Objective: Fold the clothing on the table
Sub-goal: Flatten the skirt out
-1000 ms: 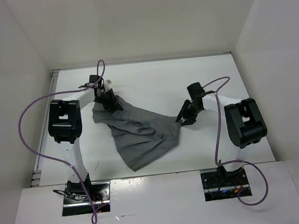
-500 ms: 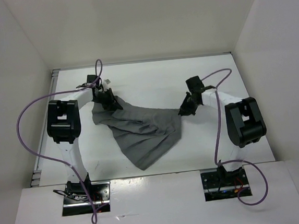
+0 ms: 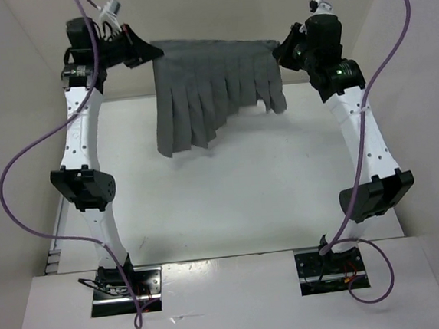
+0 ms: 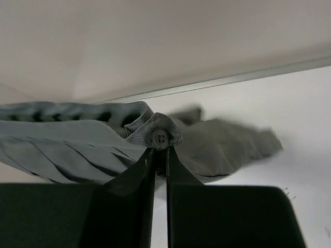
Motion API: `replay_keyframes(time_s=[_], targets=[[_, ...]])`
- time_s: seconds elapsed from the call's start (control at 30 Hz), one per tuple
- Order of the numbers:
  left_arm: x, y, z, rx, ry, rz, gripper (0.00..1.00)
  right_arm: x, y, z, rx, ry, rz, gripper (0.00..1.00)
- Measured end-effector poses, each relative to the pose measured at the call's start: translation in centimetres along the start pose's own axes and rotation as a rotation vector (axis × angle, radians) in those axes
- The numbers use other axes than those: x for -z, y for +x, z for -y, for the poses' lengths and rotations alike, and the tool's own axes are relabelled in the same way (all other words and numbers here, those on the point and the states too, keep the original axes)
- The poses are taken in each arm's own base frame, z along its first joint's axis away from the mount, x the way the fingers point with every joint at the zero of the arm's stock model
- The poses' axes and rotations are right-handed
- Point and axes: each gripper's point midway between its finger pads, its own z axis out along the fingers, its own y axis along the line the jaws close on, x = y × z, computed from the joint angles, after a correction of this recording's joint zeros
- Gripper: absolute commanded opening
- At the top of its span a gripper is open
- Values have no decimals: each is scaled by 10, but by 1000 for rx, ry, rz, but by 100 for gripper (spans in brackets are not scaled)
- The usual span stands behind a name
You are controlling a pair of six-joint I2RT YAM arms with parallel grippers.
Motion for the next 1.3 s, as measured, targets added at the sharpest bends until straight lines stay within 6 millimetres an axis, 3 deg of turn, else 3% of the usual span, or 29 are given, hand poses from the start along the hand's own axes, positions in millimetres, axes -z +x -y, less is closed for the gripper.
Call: replay_keyframes(time_s=[0.1,0.2,0.23,0.33,0.43,0.53,0.6,0.67,0.83,0.9,1.03,1.17,1.27,1.3], targets=[[20,-27,36,-85,42,60,0,11,-1,-5,29,-34,4,0],[23,-5,34,-62,26,12,0,13,33,9,48,-26,-67,0],[20,14,23,-32,11,-14,0,13,51,17,51,-14,-105,0],[16,107,-29,148,-70,-150,0,11,121,49,57,53,-262,0],[29,231,-92,383,-225,-346,0,20,206,78,57,110,-468,0],[54,313,-113,527,-328,-486,0,46,267,89,58,134,-652,0],[70,334,-108,563,-354,-521,0,66,280,87,47,123,-713,0],[79,328,-94,542,-341,-504,0,86,273,79,34,89,-714,0],[95,281,-51,368,-260,-386,0,126,246,55,11,-21,-647,0],[101,275,-41,332,-245,-375,0,136,249,53,1,-45,-663,0],[108,282,-37,342,-251,-407,0,150,268,56,-25,-45,-750,0],[102,272,-39,334,-253,-418,0,145,263,58,-25,-26,-753,0],[73,240,-50,311,-236,-398,0,113,242,64,-24,19,-713,0],[60,228,-58,311,-235,-399,0,94,235,69,-25,40,-706,0]])
